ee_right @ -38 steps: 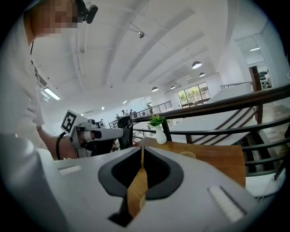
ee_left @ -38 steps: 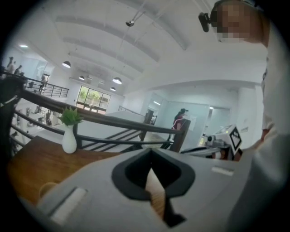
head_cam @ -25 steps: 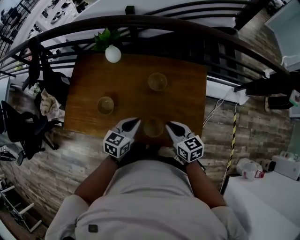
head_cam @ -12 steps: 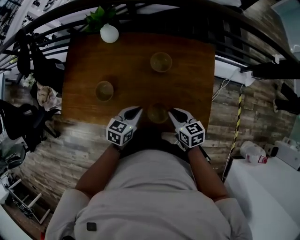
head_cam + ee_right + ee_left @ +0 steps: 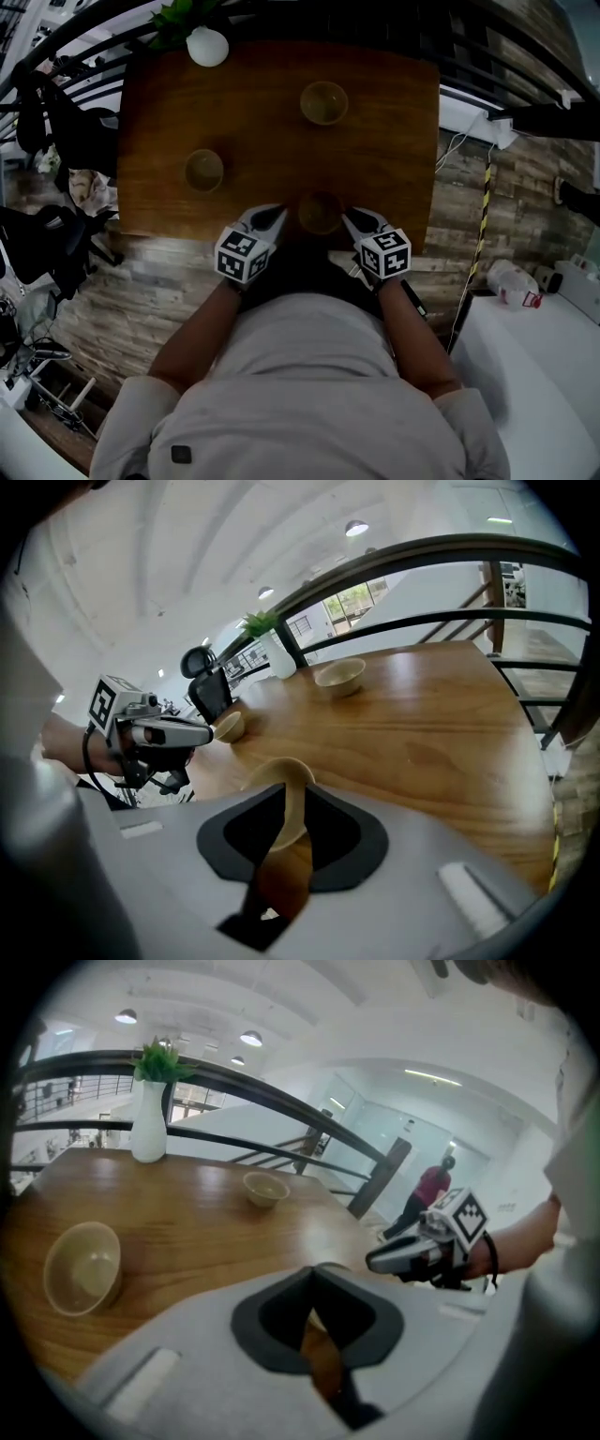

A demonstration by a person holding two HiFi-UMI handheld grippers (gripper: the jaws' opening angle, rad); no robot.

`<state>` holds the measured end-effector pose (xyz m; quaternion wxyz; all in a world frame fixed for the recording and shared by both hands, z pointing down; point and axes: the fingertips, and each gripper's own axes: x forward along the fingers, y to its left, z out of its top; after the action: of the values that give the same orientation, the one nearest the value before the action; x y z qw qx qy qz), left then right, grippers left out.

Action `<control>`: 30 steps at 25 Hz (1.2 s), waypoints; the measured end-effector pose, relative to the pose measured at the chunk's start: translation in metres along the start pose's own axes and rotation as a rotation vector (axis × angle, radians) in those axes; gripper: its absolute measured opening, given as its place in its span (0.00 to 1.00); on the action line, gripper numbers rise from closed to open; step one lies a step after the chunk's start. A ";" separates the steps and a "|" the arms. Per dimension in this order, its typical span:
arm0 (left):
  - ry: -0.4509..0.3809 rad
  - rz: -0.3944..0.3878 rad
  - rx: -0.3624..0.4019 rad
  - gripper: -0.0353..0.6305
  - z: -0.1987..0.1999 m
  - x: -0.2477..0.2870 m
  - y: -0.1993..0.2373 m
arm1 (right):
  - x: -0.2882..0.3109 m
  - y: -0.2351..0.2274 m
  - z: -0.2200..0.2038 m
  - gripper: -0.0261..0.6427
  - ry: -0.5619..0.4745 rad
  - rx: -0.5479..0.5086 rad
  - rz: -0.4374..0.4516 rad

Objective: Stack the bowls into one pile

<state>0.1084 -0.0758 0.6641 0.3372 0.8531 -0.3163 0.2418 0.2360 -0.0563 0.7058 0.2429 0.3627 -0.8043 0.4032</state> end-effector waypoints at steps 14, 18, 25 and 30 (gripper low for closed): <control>0.061 -0.037 -0.014 0.06 -0.019 0.022 0.013 | 0.034 -0.019 -0.026 0.15 0.065 0.101 -0.033; 0.063 -0.037 -0.015 0.06 -0.019 0.022 0.016 | 0.037 -0.021 -0.027 0.10 0.069 0.115 -0.051; 0.057 -0.037 -0.019 0.06 -0.018 0.019 0.018 | 0.036 -0.019 -0.022 0.06 0.069 0.115 -0.065; 0.038 -0.035 -0.009 0.06 -0.010 0.015 0.014 | 0.025 -0.016 -0.009 0.06 0.041 0.101 -0.065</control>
<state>0.1068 -0.0825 0.6860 0.3509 0.8523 -0.2961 0.2507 0.2340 -0.0653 0.7355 0.2536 0.3921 -0.7654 0.4428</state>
